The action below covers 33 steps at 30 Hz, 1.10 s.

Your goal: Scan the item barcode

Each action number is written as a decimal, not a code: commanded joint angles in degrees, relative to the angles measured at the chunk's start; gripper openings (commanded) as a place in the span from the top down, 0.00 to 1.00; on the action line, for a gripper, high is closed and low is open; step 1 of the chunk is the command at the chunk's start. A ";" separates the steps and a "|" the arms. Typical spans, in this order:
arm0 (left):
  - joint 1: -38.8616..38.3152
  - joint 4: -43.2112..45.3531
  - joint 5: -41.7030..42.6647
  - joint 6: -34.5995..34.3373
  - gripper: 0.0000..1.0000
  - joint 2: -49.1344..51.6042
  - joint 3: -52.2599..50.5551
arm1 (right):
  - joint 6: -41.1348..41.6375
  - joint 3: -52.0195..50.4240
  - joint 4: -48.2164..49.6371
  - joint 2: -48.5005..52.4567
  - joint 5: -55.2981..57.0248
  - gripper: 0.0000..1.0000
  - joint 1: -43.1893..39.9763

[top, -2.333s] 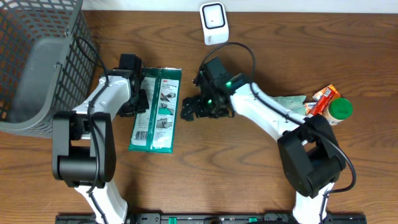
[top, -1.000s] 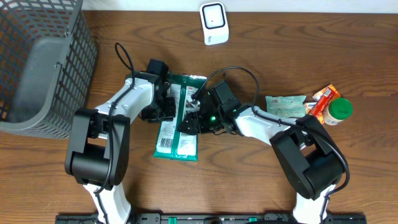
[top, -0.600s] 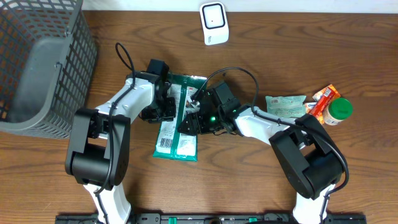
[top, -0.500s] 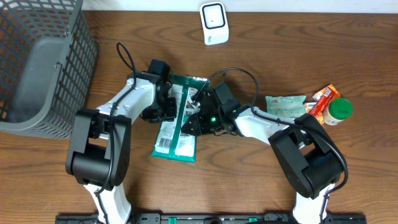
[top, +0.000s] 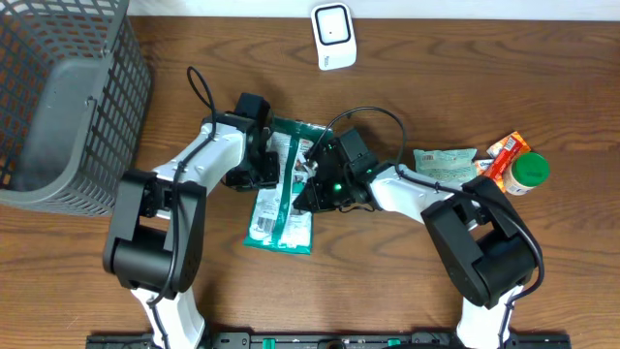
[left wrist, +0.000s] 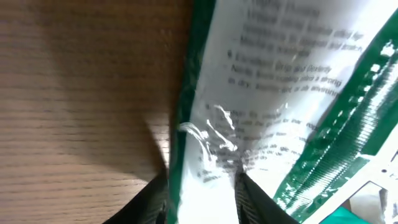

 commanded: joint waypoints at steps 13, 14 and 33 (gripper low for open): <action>8.96 0.87 -9.73 -4.66 0.07 -23.76 -0.13 | -5.46 -0.26 -12.98 -17.44 11.56 0.99 -0.37; 8.96 0.85 -9.70 -4.66 0.07 -23.78 -0.13 | -5.44 -0.26 -13.18 -18.73 12.26 0.99 -0.37; 8.96 0.85 -9.70 -4.66 0.07 -23.61 -0.13 | -3.23 -0.26 -16.81 -21.77 13.11 0.99 -0.96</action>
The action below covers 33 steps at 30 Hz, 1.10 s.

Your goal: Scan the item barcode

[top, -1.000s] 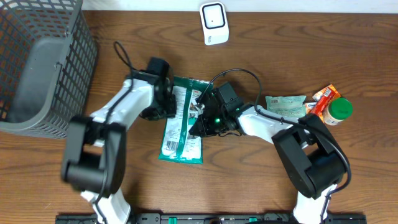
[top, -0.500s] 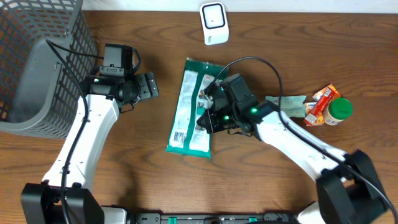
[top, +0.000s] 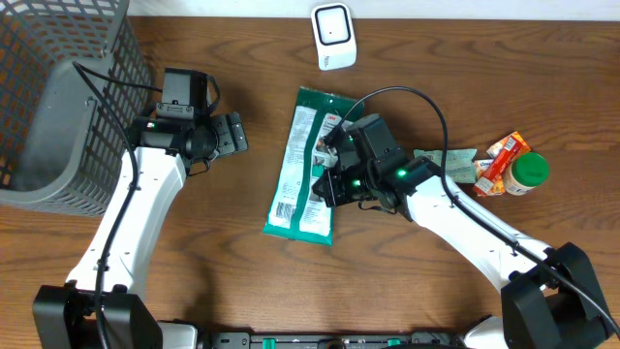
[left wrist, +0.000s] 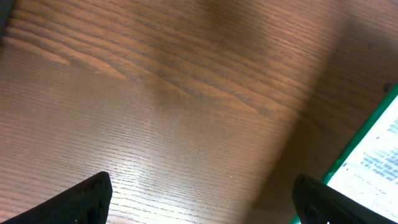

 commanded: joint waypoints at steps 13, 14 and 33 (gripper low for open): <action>0.07 -0.15 -0.90 -0.31 0.07 -0.11 0.20 | -1.38 -0.09 -2.89 -0.76 -0.35 0.99 -0.50; 0.07 -0.15 -0.90 -0.31 0.07 -0.11 0.20 | -1.68 -0.09 -2.95 -0.76 -0.35 0.99 -0.50; 0.07 -0.15 -0.90 -0.31 0.07 -0.11 0.20 | -1.68 -0.09 -3.08 -0.76 -0.35 0.99 -0.50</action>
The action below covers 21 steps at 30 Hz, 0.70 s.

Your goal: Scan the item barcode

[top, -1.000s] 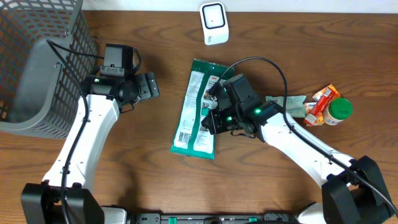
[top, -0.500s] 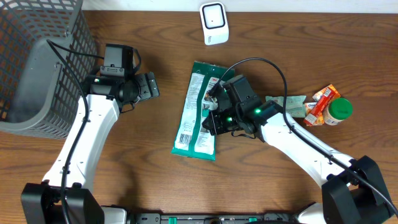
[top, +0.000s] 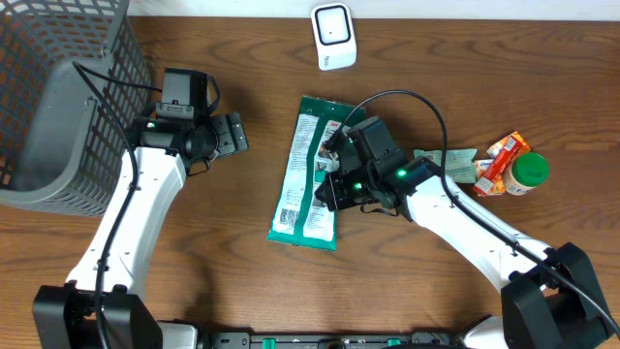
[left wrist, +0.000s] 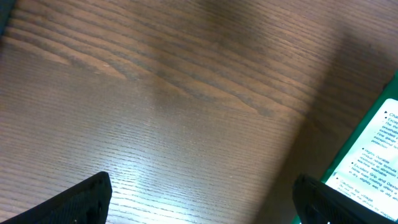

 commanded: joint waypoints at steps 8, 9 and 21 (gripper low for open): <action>0.07 -0.15 -0.87 -0.31 0.06 -0.09 0.20 | -2.08 -0.07 -0.28 -0.87 -0.39 0.99 -0.76; 0.07 -0.15 -0.87 -0.31 0.06 -0.09 0.20 | -2.27 -0.07 -0.68 -1.14 -0.39 0.99 -1.01; 0.07 -0.15 -0.90 -0.31 0.06 -0.09 0.20 | -6.93 8.28 -14.86 -8.98 4.74 0.99 -8.15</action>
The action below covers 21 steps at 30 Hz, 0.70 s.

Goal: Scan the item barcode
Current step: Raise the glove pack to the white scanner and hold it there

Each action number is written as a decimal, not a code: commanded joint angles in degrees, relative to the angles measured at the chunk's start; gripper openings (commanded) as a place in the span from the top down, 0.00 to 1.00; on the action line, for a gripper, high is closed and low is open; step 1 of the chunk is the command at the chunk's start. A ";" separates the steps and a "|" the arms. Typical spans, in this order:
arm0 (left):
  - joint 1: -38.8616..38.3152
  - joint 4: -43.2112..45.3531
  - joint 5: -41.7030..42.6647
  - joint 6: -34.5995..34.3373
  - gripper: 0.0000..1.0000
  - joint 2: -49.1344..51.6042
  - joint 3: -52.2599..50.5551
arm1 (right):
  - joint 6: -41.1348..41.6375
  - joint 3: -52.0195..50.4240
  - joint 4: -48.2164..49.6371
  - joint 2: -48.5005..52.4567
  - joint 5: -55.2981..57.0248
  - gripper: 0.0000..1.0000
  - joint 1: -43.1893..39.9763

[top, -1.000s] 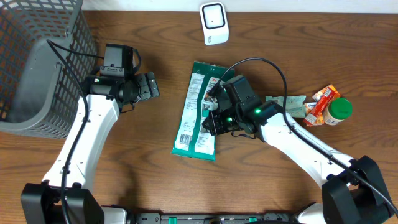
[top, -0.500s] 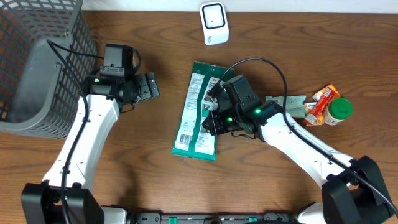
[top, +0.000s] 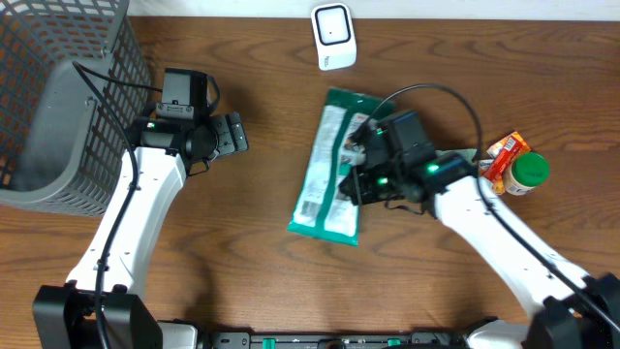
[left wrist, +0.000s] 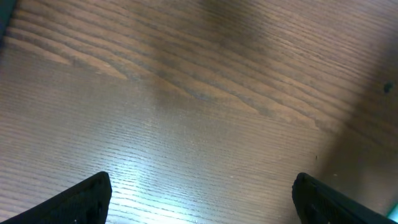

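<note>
A long green and white packet [top: 327,170] lies slanted at the middle of the table, its printed white side up, with a barcode near its lower end. My right gripper [top: 355,182] is shut on the packet's right edge. The white scanner [top: 332,37] stands at the far edge, just above the packet's top end. My left gripper [top: 235,133] hovers to the packet's left, well apart from it. In the left wrist view that gripper [left wrist: 202,202] is open, its black fingertips [left wrist: 81,199] wide apart over bare wood, and the packet is out of view.
A grey wire basket [top: 58,97] fills the far left corner. At the right sit an orange packet [top: 504,155], a green-lidded jar [top: 530,173] and a pale green pouch [top: 448,160] partly under my right arm.
My right arm and the packet in its grip now sit farther right. The packet's edge has gone from the left wrist view. My left arm has not moved.
At first both grippers were at the packet, the left one shut on its left edge. Then the left gripper had let go and stood open off to the left while the right one kept the packet. Since then the packet has shifted rightward in the right gripper.
</note>
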 commanded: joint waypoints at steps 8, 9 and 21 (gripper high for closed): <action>0.07 -0.15 -0.72 -0.31 0.06 -0.09 0.20 | -13.79 27.65 -23.91 -2.01 16.55 0.99 -1.25; 0.07 -0.15 -0.72 -0.31 0.06 -0.09 0.20 | -14.56 29.20 -25.11 -2.01 18.71 0.99 -1.05; 0.07 -0.15 -0.72 -0.31 0.06 -0.09 0.20 | -38.82 36.35 -18.84 -0.17 49.07 0.99 4.81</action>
